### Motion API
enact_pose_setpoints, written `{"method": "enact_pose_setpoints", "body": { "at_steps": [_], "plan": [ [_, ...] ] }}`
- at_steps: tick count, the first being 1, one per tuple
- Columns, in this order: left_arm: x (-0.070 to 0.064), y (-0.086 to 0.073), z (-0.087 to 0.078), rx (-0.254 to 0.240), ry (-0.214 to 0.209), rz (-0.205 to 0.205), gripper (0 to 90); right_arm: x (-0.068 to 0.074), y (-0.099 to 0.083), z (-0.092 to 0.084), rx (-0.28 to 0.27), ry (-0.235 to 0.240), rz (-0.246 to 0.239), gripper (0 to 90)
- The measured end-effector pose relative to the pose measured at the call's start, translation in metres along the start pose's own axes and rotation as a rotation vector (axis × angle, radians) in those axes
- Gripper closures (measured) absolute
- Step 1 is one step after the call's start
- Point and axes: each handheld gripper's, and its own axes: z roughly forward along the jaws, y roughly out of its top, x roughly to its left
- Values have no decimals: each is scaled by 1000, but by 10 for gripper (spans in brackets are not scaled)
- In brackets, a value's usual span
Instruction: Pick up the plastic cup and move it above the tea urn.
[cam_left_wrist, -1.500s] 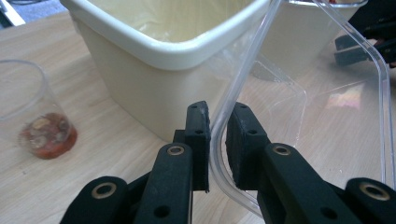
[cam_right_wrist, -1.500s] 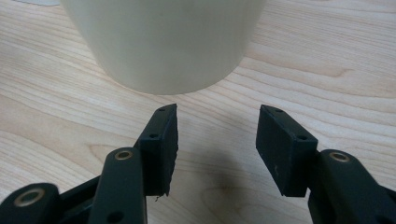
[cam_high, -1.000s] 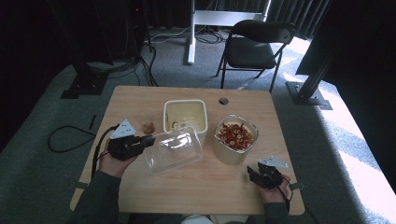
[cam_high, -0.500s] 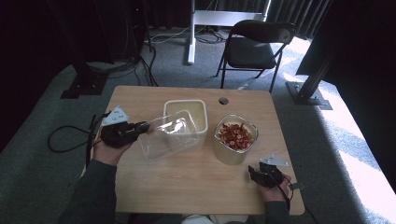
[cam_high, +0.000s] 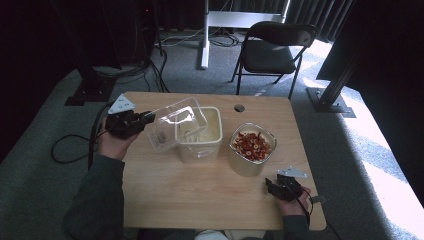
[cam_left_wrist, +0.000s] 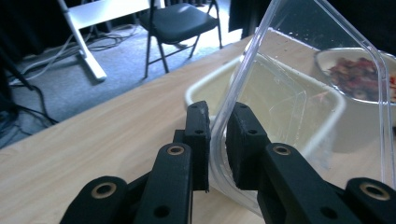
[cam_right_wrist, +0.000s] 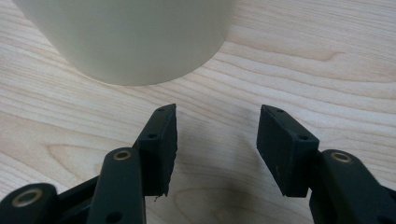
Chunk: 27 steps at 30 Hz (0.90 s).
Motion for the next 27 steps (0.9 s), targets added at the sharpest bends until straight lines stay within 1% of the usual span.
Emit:
{"method": "enact_pose_setpoints", "body": {
  "at_steps": [2,6,12,16,18,20,22,24,26,27],
  "plan": [
    [2,5,5,7,13,1,801,1,0,1,2,-1,-3,470],
    [6,11,14,22,22,10,800,1,0,1,3,-1,-7,470],
    [9,11,23,38,29,3,797,1,-1,1,5,0,-7,470],
    [10,12,27,25,20,-12,793,1,-1,2,10,0,-8,470],
    [10,14,29,30,18,-11,789,2,-1,2,11,-1,-10,470],
    [9,17,31,22,17,-13,775,2,-1,2,13,-1,-9,470],
    [8,20,31,2,4,-19,733,2,-1,3,12,1,-6,470],
    [7,23,30,-30,-10,-27,631,2,-1,2,12,1,-7,468],
    [6,25,30,-50,-11,-29,529,1,-2,2,12,2,-6,467],
    [5,25,30,-56,-24,-32,510,1,-2,2,12,2,-6,466]
  ]
}}
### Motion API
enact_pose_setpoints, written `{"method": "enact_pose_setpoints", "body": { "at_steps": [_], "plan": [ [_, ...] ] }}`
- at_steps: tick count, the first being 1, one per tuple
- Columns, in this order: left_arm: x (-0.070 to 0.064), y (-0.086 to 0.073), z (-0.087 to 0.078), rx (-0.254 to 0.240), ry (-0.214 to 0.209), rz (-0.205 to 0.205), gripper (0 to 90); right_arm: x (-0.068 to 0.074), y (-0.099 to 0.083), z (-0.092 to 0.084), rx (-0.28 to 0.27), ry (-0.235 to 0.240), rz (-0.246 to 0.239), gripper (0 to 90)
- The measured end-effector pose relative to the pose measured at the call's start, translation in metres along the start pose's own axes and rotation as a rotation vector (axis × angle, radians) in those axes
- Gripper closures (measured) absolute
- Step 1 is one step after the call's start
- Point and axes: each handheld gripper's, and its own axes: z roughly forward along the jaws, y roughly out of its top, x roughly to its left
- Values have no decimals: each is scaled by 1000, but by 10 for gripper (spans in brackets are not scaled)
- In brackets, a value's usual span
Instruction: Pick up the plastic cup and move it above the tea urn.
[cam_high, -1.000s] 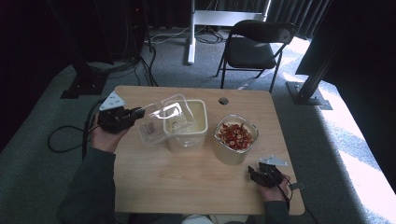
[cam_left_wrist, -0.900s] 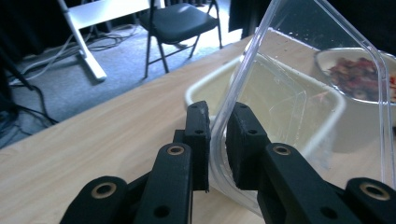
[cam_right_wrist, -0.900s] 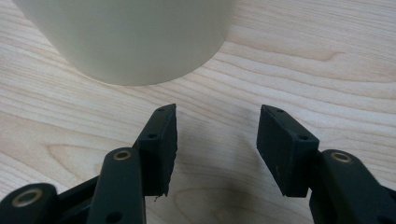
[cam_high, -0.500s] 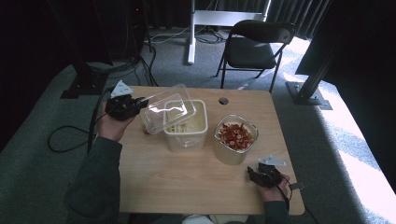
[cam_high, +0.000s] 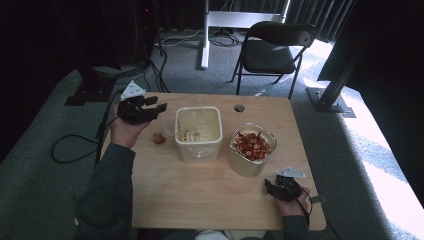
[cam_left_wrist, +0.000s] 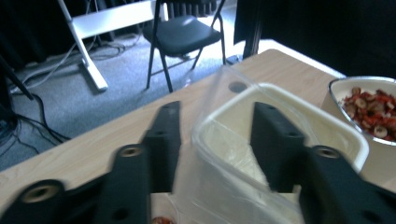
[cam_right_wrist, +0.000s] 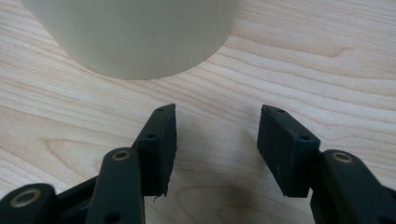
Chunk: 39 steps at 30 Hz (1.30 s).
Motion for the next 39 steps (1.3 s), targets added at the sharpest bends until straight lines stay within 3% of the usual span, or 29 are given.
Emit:
{"method": "enact_pose_setpoints", "body": {
  "at_steps": [4,13,16,19,24,26,29,33,35,39],
  "plan": [
    [-1,-1,5,10,-14,-5,493,0,0,0,-1,3,0,466],
    [-5,-3,8,20,4,6,430,-1,-1,0,-3,7,3,460],
    [-8,-4,10,22,-14,-5,400,-1,-1,0,-3,6,3,459],
    [-22,-4,20,39,-12,4,336,-1,-1,0,-3,7,7,455],
    [-28,-8,36,104,72,21,285,-1,-1,0,-2,7,2,451],
    [-27,-9,36,98,77,24,340,-1,-1,0,-2,10,6,449],
    [-27,-6,35,96,128,39,457,-2,-1,0,-3,9,8,448],
    [-21,-6,34,105,165,44,488,-2,-1,0,-3,9,7,448],
    [-12,-6,31,106,203,33,491,-2,-1,0,-3,10,7,448],
    [-5,-6,25,94,203,7,478,-2,-1,0,-4,9,7,448]
  ]
}}
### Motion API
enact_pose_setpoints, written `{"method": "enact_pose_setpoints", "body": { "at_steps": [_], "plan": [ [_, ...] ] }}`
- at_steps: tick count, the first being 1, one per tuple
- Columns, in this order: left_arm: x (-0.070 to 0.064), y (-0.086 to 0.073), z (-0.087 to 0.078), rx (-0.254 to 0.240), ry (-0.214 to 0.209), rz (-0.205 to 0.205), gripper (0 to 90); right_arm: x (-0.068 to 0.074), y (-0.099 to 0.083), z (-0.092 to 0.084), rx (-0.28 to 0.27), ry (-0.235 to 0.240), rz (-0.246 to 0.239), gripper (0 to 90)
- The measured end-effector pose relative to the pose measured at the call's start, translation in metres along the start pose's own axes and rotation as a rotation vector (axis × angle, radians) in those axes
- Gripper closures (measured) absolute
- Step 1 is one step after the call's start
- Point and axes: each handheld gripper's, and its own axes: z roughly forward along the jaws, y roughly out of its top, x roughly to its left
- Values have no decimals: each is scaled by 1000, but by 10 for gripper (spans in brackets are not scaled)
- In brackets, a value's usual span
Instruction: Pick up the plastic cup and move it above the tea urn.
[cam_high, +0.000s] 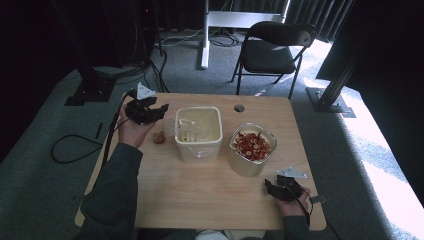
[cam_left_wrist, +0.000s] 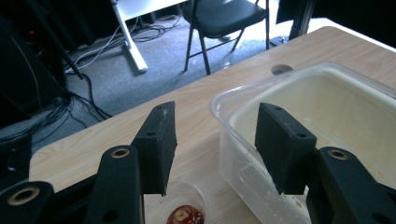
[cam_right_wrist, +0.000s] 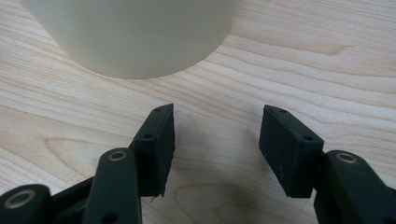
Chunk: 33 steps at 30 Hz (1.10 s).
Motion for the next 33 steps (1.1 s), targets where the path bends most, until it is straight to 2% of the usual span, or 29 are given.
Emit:
{"method": "enact_pose_setpoints", "body": {
  "at_steps": [1,5,9,20,25,27,33],
  "plan": [
    [-1,0,-2,-8,-16,-12,470,0,0,0,0,0,0,448],
    [-5,3,-7,-49,-23,-15,410,0,0,1,-1,0,1,448],
    [-4,5,-10,-73,-16,-19,401,1,0,0,-1,2,0,448],
    [5,-2,-9,-42,-10,-16,383,0,1,1,1,6,1,443],
    [10,-7,-9,-37,-8,-28,370,0,1,1,0,6,0,441],
    [15,-14,-10,-53,-15,-50,367,0,0,1,0,4,0,439],
    [27,-41,-2,-35,-10,-92,354,0,0,0,0,3,0,431]
  ]
}}
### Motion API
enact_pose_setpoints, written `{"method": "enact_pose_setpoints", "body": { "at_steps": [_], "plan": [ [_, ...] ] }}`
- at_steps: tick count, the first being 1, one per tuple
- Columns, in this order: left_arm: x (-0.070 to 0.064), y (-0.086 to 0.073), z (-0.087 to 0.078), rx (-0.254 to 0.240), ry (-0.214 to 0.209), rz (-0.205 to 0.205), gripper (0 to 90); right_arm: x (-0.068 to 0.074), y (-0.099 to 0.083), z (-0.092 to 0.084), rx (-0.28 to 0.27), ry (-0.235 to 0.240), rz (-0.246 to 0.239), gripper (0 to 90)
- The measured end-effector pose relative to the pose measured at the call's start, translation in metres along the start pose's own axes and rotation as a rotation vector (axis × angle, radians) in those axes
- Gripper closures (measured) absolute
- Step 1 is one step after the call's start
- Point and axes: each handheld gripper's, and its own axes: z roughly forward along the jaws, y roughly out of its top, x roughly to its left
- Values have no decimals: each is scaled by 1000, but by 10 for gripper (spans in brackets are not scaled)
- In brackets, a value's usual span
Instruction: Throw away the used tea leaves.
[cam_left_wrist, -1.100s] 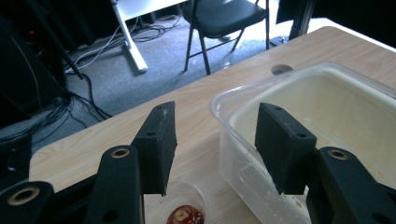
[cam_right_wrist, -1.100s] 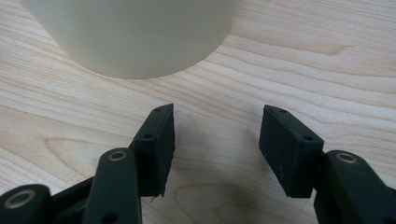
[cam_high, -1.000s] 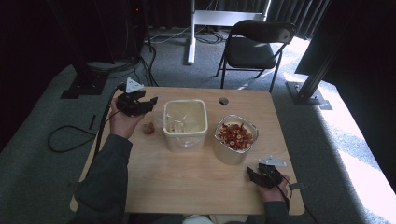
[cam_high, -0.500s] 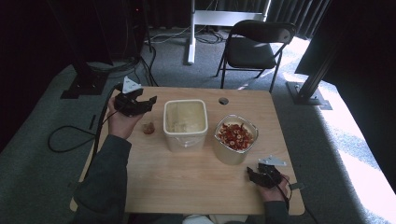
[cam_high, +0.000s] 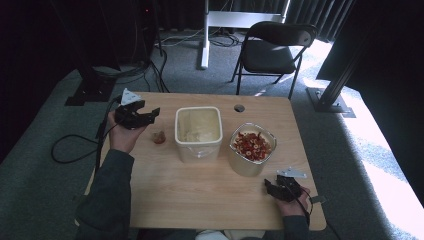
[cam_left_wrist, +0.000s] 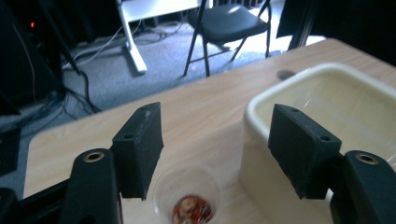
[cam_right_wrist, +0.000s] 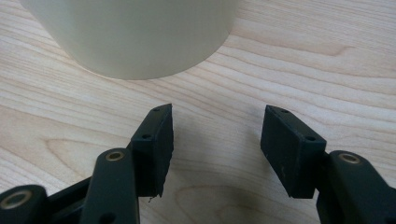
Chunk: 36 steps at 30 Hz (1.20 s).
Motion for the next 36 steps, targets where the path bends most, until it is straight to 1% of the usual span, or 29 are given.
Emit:
{"method": "enact_pose_setpoints", "body": {
  "at_steps": [1,5,7,9,13,18,21,23,25,26,27,28,29,30,32,33,34,36],
  "plan": [
    [3,-5,2,5,-1,-9,347,0,0,0,0,0,-1,428],
    [13,-26,10,18,19,-60,291,0,-1,0,0,1,4,418],
    [17,-35,14,22,19,-75,266,0,-1,0,0,0,4,413],
    [19,-42,19,37,26,-87,236,-1,-1,0,0,0,4,412],
    [20,-53,29,52,13,-111,196,-1,-1,0,-1,2,4,409],
    [17,-64,39,74,8,-112,169,-1,-1,0,0,4,3,409],
    [17,-71,44,75,15,-118,168,-1,-1,-1,0,4,2,409],
    [16,-77,47,78,5,-121,158,-1,-1,-1,1,4,3,409],
    [15,-82,50,70,-12,-124,147,0,-1,-1,1,4,0,410],
    [14,-85,52,68,-10,-121,147,0,-1,-1,1,4,0,410],
    [13,-87,53,64,-16,-121,147,0,-1,0,1,4,0,410],
    [12,-89,55,63,-23,-119,147,0,-1,0,2,5,1,409],
    [12,-90,56,65,-17,-113,148,0,-1,0,1,6,1,409],
    [11,-91,58,63,-22,-112,148,0,-1,0,1,6,1,409],
    [9,-92,62,59,-14,-106,148,0,0,0,0,6,-1,409],
    [8,-92,63,60,-18,-104,148,0,0,0,0,7,-1,409],
    [7,-92,65,63,-10,-101,148,0,0,0,0,7,-1,409],
    [7,-94,67,62,-13,-104,148,0,0,0,-1,9,0,409]
  ]
}}
